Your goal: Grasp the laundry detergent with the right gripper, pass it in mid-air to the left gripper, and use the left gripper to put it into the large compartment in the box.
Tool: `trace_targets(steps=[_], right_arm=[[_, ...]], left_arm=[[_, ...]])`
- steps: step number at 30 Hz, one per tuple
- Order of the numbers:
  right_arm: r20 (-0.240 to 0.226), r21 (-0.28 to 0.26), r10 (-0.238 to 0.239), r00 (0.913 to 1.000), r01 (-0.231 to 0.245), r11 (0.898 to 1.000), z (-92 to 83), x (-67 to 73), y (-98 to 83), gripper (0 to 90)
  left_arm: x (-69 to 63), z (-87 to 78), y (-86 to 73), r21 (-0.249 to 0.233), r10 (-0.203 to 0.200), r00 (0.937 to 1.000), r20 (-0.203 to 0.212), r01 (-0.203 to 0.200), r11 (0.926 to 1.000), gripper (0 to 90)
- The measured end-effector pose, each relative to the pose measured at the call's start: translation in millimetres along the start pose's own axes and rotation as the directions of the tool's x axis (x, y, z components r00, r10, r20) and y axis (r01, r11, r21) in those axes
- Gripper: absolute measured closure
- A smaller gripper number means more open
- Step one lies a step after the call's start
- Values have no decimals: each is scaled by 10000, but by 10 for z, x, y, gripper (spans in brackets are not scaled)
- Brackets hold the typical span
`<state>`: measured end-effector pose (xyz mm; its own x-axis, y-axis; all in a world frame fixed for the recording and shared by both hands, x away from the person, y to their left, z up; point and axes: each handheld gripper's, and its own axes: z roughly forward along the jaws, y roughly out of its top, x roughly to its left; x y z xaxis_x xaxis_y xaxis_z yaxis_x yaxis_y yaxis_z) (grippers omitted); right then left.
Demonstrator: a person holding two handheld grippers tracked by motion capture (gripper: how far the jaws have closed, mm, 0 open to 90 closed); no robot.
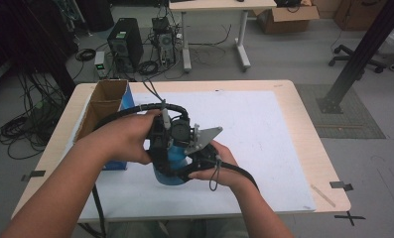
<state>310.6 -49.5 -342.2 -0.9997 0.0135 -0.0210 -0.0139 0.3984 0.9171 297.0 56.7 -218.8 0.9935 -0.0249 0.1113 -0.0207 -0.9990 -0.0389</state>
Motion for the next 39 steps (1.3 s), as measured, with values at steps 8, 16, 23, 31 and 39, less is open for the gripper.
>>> trace_targets(steps=[8,16,23,31,39], right_arm=[[7,-23,-7,10000,7,10000,6,3,2,455],[93,1,-42,9999,42,10000,-2,-10,-10,456],[113,-19,-73,9999,74,10000,-16,-15,-39,452],[163,-336,-50,9999,56,9994,-40,-19,-36,435],[153,-277,158,9998,-154,9995,-38,-18,-78,295]], left_arm=[[-11,-2,-4,50,60,9998,-194,-59,10000,376],[3,13,7,73,92,9997,-212,-90,9999,382],[1,24,47,228,91,9996,-264,-85,9997,385],[14,-31,55,222,-117,9995,-283,123,9997,385],[59,-54,14,234,-364,9989,-307,371,9990,384]])
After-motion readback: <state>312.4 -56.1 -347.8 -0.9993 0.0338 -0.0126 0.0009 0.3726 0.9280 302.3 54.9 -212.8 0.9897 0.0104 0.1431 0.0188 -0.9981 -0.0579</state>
